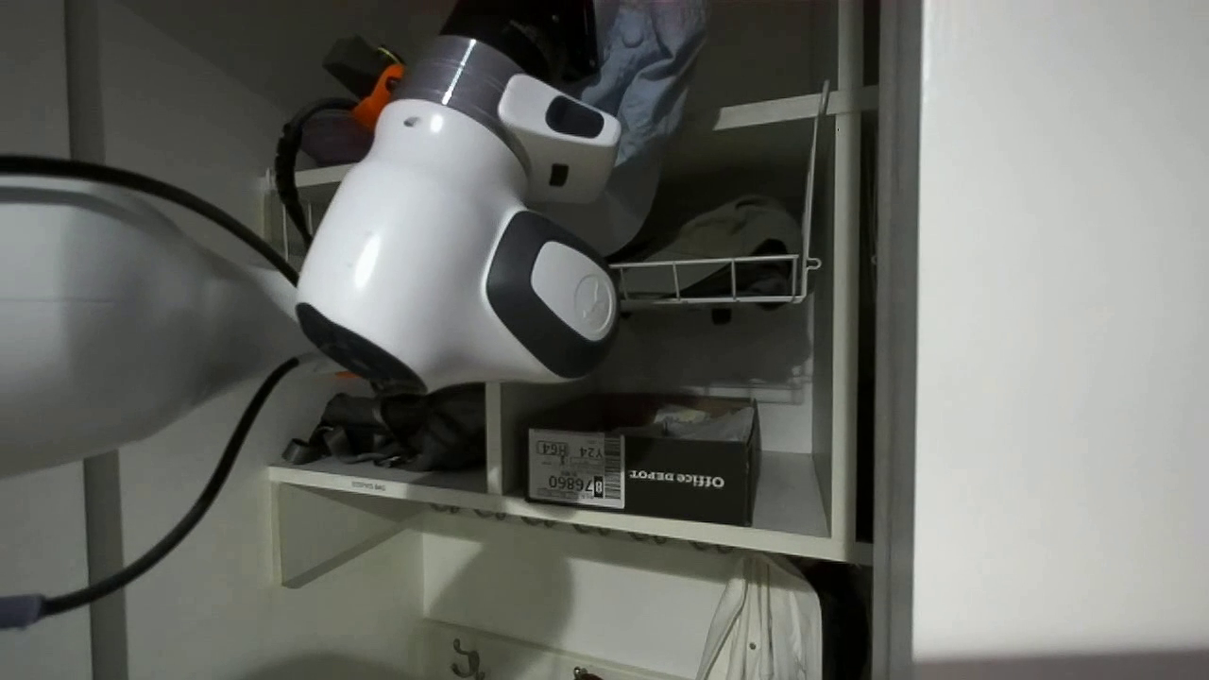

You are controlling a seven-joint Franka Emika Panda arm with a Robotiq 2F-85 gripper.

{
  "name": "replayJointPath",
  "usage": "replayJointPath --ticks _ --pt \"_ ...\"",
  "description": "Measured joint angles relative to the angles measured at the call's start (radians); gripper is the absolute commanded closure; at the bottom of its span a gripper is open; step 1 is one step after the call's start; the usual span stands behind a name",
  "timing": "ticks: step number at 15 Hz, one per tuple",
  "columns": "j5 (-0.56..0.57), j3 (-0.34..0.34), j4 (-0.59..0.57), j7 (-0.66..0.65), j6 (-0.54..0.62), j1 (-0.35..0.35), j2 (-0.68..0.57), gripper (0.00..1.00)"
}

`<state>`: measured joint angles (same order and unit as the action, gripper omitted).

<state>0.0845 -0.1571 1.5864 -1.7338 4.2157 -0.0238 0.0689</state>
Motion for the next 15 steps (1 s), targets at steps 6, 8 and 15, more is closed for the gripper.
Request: replayJointPath --ticks 6,8,15 --pt "-0.009 0.011 -0.005 0.000 0.000 0.009 -0.019 0.97" --pt "-0.009 0.012 -0.005 0.000 0.000 0.012 -0.024 0.97" --pt "-0.003 0.014 0.003 0.000 0.000 0.025 -0.043 0.97"
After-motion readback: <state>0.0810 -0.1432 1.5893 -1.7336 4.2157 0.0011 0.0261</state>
